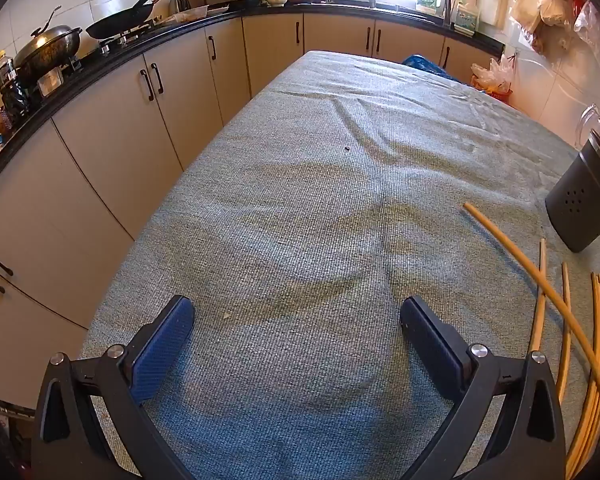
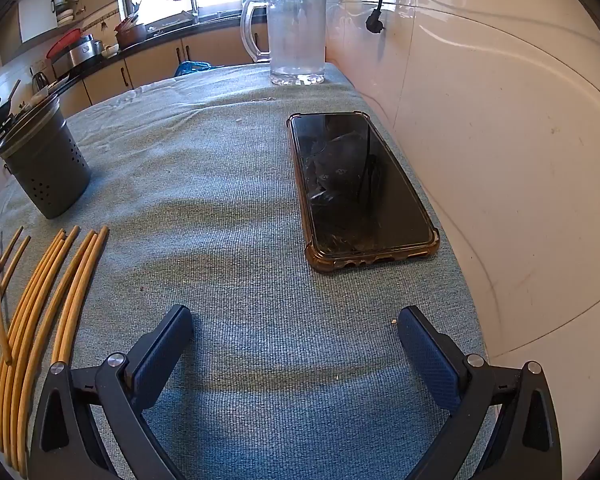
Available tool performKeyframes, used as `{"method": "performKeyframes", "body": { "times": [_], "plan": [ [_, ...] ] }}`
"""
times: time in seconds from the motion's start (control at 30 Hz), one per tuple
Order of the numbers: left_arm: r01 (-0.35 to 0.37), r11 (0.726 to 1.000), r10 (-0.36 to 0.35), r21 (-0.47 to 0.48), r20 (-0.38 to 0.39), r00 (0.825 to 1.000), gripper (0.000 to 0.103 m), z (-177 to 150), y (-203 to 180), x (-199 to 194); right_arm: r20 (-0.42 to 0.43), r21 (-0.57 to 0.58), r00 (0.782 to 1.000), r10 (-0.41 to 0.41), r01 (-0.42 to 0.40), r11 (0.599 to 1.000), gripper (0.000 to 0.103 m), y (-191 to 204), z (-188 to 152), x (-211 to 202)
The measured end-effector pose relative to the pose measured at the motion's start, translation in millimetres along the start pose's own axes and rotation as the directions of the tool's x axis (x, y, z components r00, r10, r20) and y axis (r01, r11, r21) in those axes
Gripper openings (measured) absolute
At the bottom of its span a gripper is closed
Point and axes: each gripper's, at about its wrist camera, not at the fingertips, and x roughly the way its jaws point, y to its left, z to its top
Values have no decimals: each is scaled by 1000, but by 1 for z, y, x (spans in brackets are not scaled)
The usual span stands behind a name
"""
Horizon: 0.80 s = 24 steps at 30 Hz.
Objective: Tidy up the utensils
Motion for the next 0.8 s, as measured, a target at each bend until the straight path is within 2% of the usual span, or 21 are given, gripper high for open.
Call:
{"method": "performKeyframes", "body": {
  "times": [0.17, 0.27, 0.47, 0.53, 0.67, 0.8],
  "plan": [
    [-12, 1000, 12, 4, 12, 1000, 103, -1, -1, -2, -29, 14, 1000, -7, 7, 1000, 103, 2, 3, 0],
    [-17, 999, 18, -46, 6, 1000, 103, -8, 3, -11, -38, 24, 999, -16, 17, 1000, 103, 7, 6, 1],
    [4, 991, 3, -134, 52, 999, 103, -26, 14, -63, -25, 31, 999, -38, 39, 999, 102, 5, -4, -8],
    [6, 990, 6, -139, 88, 996, 103, -29, 12, -85, -13, 31, 998, -55, 55, 998, 98, 7, -9, -15],
    [-2, 992, 20, -126, 141, 990, 103, -32, 5, -116, 68, 33, 996, -54, 52, 998, 98, 15, -16, -49],
    [-5, 995, 24, -96, 195, 980, 103, -32, -5, -140, 165, 54, 986, -24, 15, 998, 98, 26, -21, -90]
  ]
}}
